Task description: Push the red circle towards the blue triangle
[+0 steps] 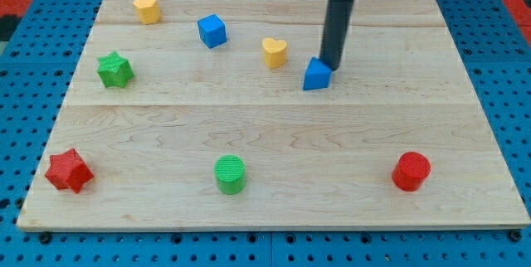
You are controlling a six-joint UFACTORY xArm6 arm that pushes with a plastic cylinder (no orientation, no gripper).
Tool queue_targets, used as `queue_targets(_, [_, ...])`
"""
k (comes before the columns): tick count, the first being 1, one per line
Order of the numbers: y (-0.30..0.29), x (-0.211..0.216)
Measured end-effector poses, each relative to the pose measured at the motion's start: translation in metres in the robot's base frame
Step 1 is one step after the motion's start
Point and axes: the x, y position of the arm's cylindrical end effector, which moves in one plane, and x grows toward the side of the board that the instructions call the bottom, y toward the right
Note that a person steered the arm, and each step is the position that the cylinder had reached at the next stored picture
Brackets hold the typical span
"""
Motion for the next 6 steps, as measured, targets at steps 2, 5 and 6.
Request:
queue_targets(2, [0.072, 0.042])
queue_targets(5, [0.128, 0.238])
queue_targets(6, [0.112, 0.202])
